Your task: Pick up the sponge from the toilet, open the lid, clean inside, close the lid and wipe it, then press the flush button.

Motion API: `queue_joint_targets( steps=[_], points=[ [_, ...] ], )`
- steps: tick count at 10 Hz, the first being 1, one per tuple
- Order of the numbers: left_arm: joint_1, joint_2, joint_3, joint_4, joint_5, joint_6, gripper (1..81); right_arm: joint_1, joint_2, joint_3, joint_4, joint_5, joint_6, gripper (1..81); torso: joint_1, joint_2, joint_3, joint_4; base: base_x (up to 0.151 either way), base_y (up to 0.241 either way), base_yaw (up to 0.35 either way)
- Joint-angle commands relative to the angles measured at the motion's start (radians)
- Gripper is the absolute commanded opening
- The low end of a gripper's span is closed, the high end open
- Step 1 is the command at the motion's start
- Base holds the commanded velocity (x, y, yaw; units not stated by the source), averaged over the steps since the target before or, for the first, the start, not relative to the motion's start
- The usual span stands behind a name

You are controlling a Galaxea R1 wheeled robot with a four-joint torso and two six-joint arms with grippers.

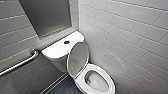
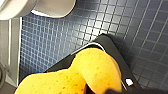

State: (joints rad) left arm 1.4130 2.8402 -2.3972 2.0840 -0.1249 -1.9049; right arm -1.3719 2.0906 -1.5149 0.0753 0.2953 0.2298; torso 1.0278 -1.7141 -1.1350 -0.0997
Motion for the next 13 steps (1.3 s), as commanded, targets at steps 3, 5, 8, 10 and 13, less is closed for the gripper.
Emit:
queue_joint_targets(
  steps=[3,5,8,10,13],
  points=[
    [0.007,-0.002,0.012,0.008,0.021,0.006,81.1,0.381,-0.211,0.237,0.035,-0.155,0.026,1.0,0.000,0.000,0.000,0.000,0.000,0.000,0.000],
    [0.007,-0.001,0.004,0.007,0.021,0.004,81.1,0.524,-0.177,0.230,0.063,-0.251,0.026,1.0,0.000,0.000,0.000,0.000,0.000,0.000,0.000],
    [0.007,0.002,-0.010,0.005,0.019,0.001,81.1,0.716,-0.079,0.147,0.089,-0.388,0.032,1.0,0.000,0.000,0.000,0.000,0.000,0.000,0.000],
    [0.008,0.016,-0.025,0.007,0.019,0.001,81.1,0.799,-0.006,0.092,0.089,-0.452,0.043,1.0,0.000,0.001,0.000,0.076,0.000,0.000,0.000],
    [0.008,0.042,-0.068,0.007,0.019,0.001,81.1,0.875,0.102,0.000,0.089,-0.515,0.059,1.0,0.000,0.001,0.000,0.148,0.000,0.000,0.000]
  ],
)
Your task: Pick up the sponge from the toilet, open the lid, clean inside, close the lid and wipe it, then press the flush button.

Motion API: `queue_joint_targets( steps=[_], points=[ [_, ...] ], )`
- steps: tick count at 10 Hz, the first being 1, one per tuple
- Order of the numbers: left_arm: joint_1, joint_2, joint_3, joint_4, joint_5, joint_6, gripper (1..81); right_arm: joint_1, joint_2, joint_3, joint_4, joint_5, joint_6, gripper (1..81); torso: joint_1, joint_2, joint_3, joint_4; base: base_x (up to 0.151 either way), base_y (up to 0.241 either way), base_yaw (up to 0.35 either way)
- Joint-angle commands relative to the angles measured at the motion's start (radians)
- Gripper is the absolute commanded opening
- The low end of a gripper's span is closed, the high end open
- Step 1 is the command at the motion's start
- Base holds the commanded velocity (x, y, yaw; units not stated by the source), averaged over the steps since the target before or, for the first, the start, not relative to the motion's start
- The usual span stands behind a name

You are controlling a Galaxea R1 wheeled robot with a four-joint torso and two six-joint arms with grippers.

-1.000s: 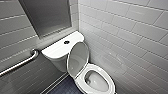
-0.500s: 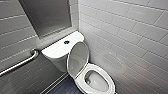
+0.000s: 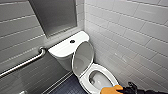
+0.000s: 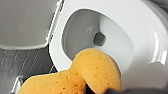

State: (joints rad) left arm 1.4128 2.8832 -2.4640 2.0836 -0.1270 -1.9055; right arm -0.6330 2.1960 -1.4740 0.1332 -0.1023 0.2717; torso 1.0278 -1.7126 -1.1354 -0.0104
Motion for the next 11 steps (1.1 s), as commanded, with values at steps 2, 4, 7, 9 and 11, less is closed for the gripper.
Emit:
queue_joint_targets(
  steps=[2,4,7,9,11],
  points=[
    [0.009,0.002,-0.006,0.009,0.021,0.002,81.1,0.201,0.063,-0.087,0.031,-0.146,0.021,1.0,0.000,0.000,0.000,0.113,0.000,0.000,0.000],
    [0.012,0.002,-0.006,0.007,0.021,0.002,81.1,0.275,0.138,-0.153,0.028,-0.209,0.061,1.0,0.000,0.001,0.000,0.090,0.000,0.000,0.000],
    [0.015,0.001,-0.006,0.007,0.021,0.002,81.1,0.319,0.326,-0.339,0.032,-0.284,0.064,1.0,0.000,0.001,0.000,0.101,0.000,0.000,0.000],
    [0.016,0.001,-0.006,0.007,0.021,0.002,81.1,0.316,0.443,-0.460,0.028,-0.289,0.064,1.0,0.000,0.001,0.000,0.101,0.000,0.000,0.000],
    [0.018,0.002,-0.006,0.007,0.021,0.002,81.1,0.315,0.524,-0.560,0.022,-0.289,0.064,1.0,0.000,0.002,0.000,0.101,0.000,0.000,0.000]
  ],
)
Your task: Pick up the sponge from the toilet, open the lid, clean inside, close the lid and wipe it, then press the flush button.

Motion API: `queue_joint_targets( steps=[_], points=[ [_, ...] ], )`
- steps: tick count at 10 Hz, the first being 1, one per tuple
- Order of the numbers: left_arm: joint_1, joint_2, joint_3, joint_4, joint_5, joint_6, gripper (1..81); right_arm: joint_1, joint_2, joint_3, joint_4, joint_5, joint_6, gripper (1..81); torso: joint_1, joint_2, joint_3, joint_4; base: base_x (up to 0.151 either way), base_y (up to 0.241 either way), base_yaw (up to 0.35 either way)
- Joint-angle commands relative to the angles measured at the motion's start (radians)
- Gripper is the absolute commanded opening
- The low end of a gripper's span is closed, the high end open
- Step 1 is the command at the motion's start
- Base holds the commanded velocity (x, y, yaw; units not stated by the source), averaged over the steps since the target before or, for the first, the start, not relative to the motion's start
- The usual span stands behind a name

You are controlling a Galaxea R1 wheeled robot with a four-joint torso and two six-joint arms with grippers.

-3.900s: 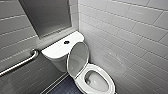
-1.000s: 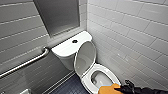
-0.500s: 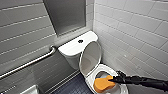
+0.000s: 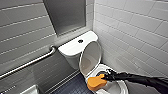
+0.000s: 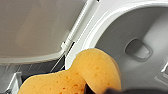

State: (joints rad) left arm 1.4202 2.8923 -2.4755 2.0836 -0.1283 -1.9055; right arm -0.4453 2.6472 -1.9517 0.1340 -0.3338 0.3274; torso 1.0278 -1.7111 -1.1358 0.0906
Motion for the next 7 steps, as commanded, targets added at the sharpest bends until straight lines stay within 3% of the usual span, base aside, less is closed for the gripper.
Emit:
queue_joint_targets(
  steps=[1,7],
  points=[
    [0.012,-0.007,0.006,0.007,0.022,0.002,81.1,0.127,0.110,-0.119,0.016,-0.053,0.008,1.0,0.000,0.000,0.000,0.000,0.000,0.000,0.000],
    [0.020,-0.007,-0.002,0.004,0.022,0.000,81.1,0.067,0.383,-0.493,0.019,-0.011,0.005,1.0,0.000,0.000,0.000,0.000,0.000,0.000,0.000]
  ],
)
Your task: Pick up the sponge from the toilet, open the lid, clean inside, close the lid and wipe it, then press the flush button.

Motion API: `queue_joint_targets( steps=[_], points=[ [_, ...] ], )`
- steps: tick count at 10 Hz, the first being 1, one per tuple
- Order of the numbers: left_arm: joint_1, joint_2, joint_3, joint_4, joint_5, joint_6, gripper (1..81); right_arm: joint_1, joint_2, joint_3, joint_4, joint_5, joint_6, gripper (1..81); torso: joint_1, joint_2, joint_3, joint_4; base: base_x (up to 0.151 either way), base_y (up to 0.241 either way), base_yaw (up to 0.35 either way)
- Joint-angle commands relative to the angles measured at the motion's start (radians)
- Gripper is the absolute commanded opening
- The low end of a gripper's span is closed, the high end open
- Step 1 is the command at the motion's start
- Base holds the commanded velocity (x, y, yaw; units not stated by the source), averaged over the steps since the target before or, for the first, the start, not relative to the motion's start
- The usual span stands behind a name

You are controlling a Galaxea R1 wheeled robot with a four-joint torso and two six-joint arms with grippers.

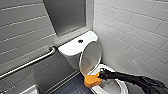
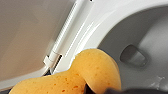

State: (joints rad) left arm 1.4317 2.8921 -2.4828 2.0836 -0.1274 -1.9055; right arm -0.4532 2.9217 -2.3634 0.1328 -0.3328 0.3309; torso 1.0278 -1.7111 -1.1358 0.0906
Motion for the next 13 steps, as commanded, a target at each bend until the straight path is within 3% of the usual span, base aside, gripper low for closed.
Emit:
queue_joint_targets(
  steps=[1,3,7,13],
  points=[
    [0.009,-0.006,0.005,0.004,0.022,0.002,81.1,0.052,0.105,-0.079,0.021,-0.012,0.000,1.0,0.000,0.000,0.000,0.000,0.000,0.000,0.000],
    [0.008,-0.006,0.005,0.006,0.022,0.002,81.1,0.038,0.035,0.007,0.021,-0.034,-0.004,1.0,0.000,0.000,0.000,0.000,0.000,0.000,0.000],
    [0.008,0.004,0.005,0.007,0.022,0.002,81.1,0.017,-0.213,0.333,0.019,-0.060,0.005,1.0,0.000,0.000,0.000,0.000,0.000,0.000,0.000],
    [0.006,0.000,0.005,0.006,0.022,0.002,81.1,-0.071,-0.344,0.427,0.018,-0.058,0.005,1.0,0.000,0.000,0.000,0.000,0.000,0.000,0.000]
  ],
)
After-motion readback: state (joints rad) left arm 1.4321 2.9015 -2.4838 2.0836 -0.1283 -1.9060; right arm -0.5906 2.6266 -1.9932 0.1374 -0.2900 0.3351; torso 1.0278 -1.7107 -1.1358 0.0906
